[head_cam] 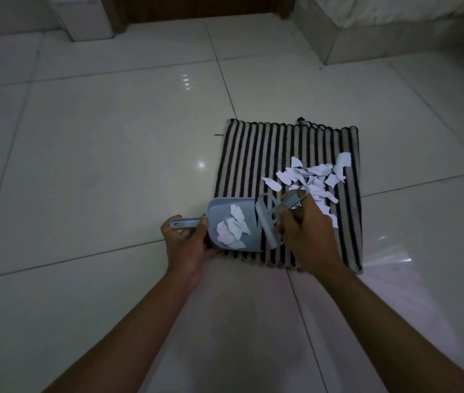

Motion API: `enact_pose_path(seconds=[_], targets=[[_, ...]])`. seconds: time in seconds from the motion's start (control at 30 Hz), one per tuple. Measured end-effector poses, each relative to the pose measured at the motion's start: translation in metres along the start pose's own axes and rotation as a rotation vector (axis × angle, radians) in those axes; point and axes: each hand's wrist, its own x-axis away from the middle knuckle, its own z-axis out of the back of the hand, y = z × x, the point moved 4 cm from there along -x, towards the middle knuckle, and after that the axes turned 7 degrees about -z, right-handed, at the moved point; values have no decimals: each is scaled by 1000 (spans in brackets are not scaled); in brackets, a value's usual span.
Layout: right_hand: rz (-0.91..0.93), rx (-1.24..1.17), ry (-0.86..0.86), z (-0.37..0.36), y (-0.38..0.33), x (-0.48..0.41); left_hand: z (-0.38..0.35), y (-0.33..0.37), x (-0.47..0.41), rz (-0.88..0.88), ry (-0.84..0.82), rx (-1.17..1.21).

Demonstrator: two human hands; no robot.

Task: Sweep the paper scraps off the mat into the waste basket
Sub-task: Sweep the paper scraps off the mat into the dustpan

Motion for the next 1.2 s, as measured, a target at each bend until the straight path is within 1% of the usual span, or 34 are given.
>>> enact_pose_path(seconds=[0.1, 0.17, 0.23, 0.3, 0.4, 0.5, 0.6, 0.77, 0.93, 1.03, 1.1, 1.2], targets=[[62, 95, -72, -9, -1, 12, -6, -2, 7, 1, -17, 1], [80, 83, -86, -8, -3, 21, -7, -3, 9, -2, -17, -3], [31, 6, -24, 9, -3, 25, -5, 0, 11, -2, -28, 1], [-22, -20, 90, 35, 3, 29, -6, 1, 15, 2, -54, 10], [-27, 63, 202, 64, 17, 39, -9, 0, 24, 5, -51, 5], [-32, 166, 214, 65, 36, 48, -11, -6, 29, 6, -6, -25], [-19, 227, 194, 54, 47, 50, -14, -7, 31, 1, -3, -61], [46, 191, 86, 38, 37, 44, -20, -4, 27, -9, -22, -85], [18, 156, 193, 54, 33, 36, -16, -4, 21, -22, 1, -127], [16, 154, 112, 35, 29, 32, -17, -6, 19, -30, -3, -124], [55, 173, 52, 16, 23, 32, -18, -6, 18, -30, -23, -113], [108, 198, 10, 0, 18, 35, -21, -7, 19, 10, -44, -89]])
